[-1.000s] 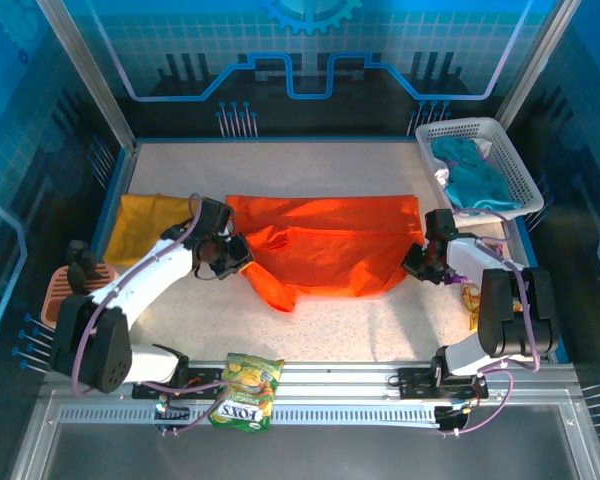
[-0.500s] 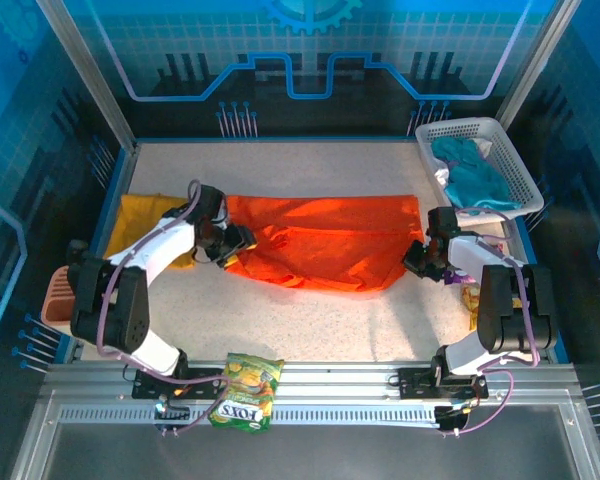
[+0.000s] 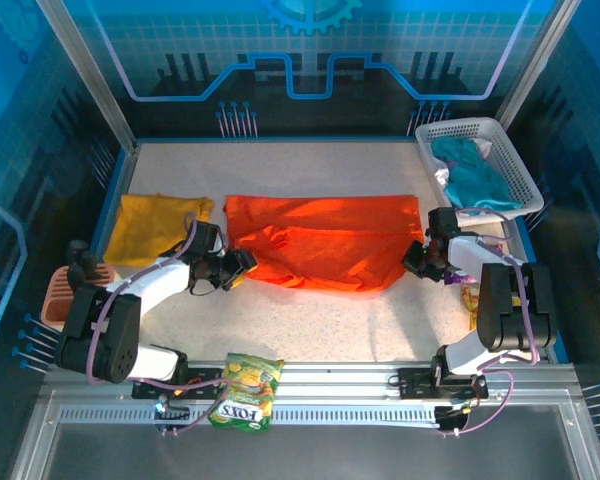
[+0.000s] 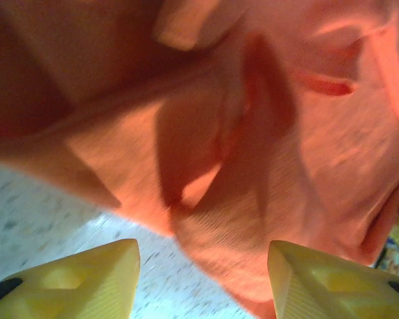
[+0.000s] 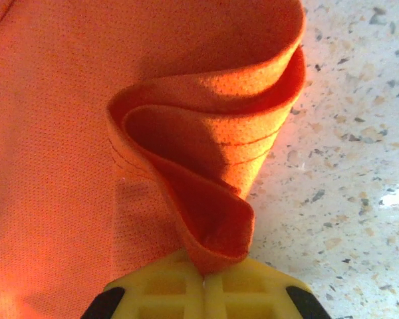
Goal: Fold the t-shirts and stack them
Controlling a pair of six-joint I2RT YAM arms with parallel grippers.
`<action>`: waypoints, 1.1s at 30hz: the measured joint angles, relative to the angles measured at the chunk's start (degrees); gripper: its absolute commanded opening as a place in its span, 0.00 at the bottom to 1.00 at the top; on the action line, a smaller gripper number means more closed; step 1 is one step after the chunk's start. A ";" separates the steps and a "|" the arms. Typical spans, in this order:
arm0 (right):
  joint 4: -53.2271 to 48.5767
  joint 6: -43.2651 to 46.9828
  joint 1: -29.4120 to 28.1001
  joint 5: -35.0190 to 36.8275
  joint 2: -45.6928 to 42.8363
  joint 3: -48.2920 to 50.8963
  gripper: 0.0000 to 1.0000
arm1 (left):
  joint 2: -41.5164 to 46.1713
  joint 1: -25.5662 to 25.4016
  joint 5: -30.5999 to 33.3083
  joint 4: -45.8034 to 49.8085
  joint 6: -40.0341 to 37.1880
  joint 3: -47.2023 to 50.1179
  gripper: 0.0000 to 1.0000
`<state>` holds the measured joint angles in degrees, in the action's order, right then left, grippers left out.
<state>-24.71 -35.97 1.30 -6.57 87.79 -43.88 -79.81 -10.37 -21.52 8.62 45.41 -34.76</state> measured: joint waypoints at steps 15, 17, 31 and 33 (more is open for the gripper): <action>0.35 0.00 0.33 -0.17 0.00 0.50 0.00 | -5.14 -2.86 -0.55 -10.23 5.75 -3.06 0.45; 0.37 0.00 0.33 -0.17 0.00 0.55 0.00 | -5.68 -3.06 -0.66 -10.58 5.75 -4.70 0.46; 0.83 0.24 0.39 -0.61 0.00 0.81 0.00 | -6.40 -3.10 -0.37 -6.03 4.17 -6.88 0.56; 0.83 0.37 0.42 -0.76 0.00 0.83 0.00 | -6.49 -3.15 -0.37 -5.90 4.22 -6.88 0.56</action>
<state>-23.88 -35.59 1.72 -7.33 87.79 -43.05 -86.30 -13.52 -21.89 2.72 49.63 -41.65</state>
